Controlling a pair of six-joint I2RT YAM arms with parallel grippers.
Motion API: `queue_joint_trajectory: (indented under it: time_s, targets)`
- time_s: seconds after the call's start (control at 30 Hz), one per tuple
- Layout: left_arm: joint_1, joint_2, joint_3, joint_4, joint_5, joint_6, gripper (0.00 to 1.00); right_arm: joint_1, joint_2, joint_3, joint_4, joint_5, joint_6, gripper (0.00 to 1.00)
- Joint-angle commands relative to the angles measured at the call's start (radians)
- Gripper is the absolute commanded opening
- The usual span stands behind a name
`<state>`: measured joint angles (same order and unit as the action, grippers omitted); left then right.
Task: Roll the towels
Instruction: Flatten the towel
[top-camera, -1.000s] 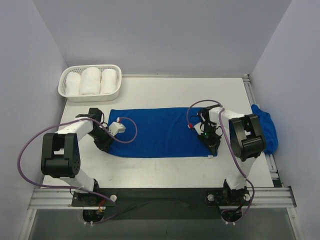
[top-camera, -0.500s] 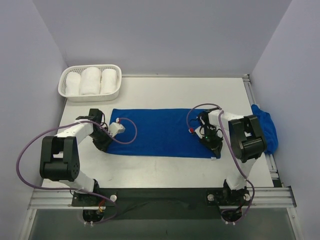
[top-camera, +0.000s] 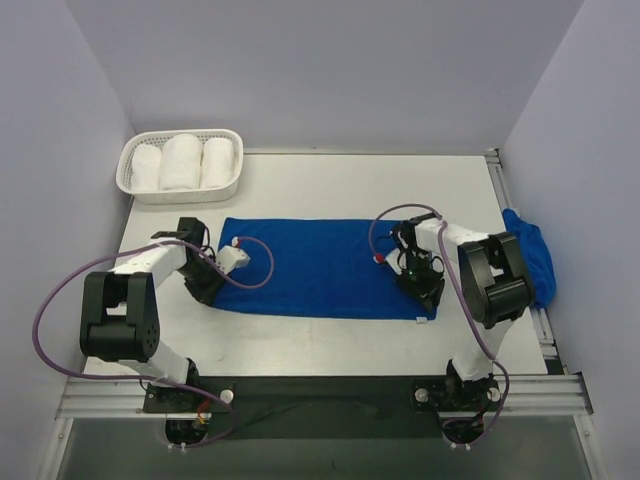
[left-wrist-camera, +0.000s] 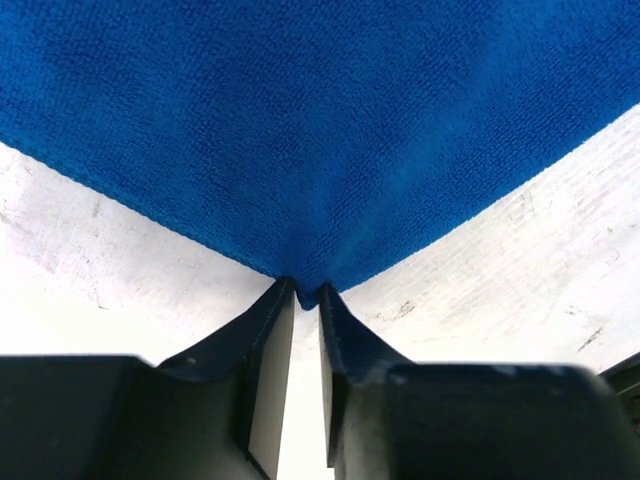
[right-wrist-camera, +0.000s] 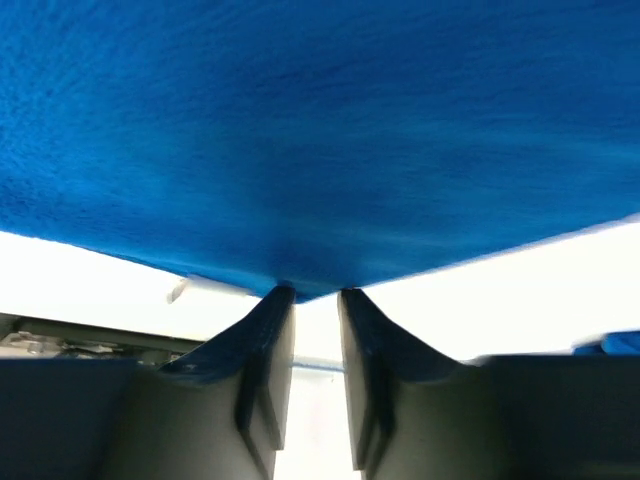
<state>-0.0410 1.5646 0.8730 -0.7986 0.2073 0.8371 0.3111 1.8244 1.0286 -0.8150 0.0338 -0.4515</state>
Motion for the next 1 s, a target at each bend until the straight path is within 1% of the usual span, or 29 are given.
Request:
queue_joint_trajectory:
  time_s: [0.0,0.03,0.07,0.1,0.13,0.2,0.23,0.33,0.37,0.4,0.43,0.5,0.53,0.57,0.63,0.7,0.77,0.87,0.93,0.97]
  targets:
    - [0.003,-0.003,0.012,-0.078,-0.022,0.028,0.29,0.005,-0.054,0.079,-0.076,-0.025,0.0,0.33]
    - [0.004,-0.009,0.039,-0.091,-0.013,0.023,0.3,0.006,-0.075,0.094,-0.084,-0.063,0.002,0.35]
    - [0.006,-0.017,0.059,-0.108,0.013,0.023,0.34,0.003,-0.086,0.122,-0.099,-0.075,0.004,0.38]
    - [0.009,-0.024,0.079,-0.14,0.027,0.023,0.37,0.002,-0.097,0.142,-0.107,-0.081,0.008,0.43]
    - [0.009,-0.028,0.13,-0.157,0.04,0.022,0.39,-0.003,-0.117,0.16,-0.114,-0.089,0.008,0.44]
    - [0.018,-0.035,0.182,-0.201,0.092,0.025,0.44,-0.027,-0.132,0.223,-0.138,-0.127,0.002,0.48]
    - [0.02,-0.035,0.237,-0.211,0.127,0.023,0.46,-0.038,-0.138,0.246,-0.141,-0.135,-0.003,0.48]
    - [0.023,-0.017,0.309,-0.217,0.162,0.011,0.48,-0.107,-0.117,0.356,-0.153,-0.173,-0.012,0.48]
    - [0.024,-0.005,0.349,-0.188,0.175,-0.001,0.48,-0.131,-0.102,0.384,-0.153,-0.182,-0.012,0.48]
    - [0.026,0.027,0.368,-0.163,0.178,-0.019,0.48,-0.151,-0.082,0.411,-0.153,-0.187,-0.01,0.45]
    - [0.029,0.047,0.386,-0.143,0.184,-0.059,0.46,-0.193,-0.039,0.476,-0.154,-0.193,-0.007,0.44]
    - [0.029,0.102,0.435,-0.073,0.213,-0.088,0.44,-0.225,0.012,0.542,-0.153,-0.209,0.007,0.4]
    - [0.03,0.12,0.446,-0.039,0.224,-0.127,0.43,-0.253,0.06,0.601,-0.153,-0.212,0.014,0.4]
    - [0.03,0.136,0.455,0.031,0.225,-0.145,0.43,-0.262,0.084,0.635,-0.153,-0.213,0.029,0.39]
    - [0.03,0.182,0.474,0.105,0.218,-0.211,0.43,-0.283,0.148,0.715,-0.154,-0.219,0.043,0.37]
    - [0.03,0.225,0.488,0.194,0.211,-0.249,0.43,-0.294,0.186,0.761,-0.15,-0.219,0.059,0.37]
    - [0.03,0.247,0.489,0.275,0.198,-0.289,0.44,-0.306,0.24,0.832,-0.147,-0.218,0.071,0.37]
    - [0.03,0.284,0.495,0.34,0.199,-0.303,0.46,-0.308,0.314,0.901,-0.145,-0.232,0.091,0.37]
    - [0.03,0.319,0.518,0.346,0.196,-0.303,0.51,-0.308,0.361,0.953,-0.145,-0.242,0.102,0.37]
    - [0.03,0.343,0.524,0.349,0.19,-0.305,0.56,-0.308,0.377,0.987,-0.147,-0.253,0.105,0.38]
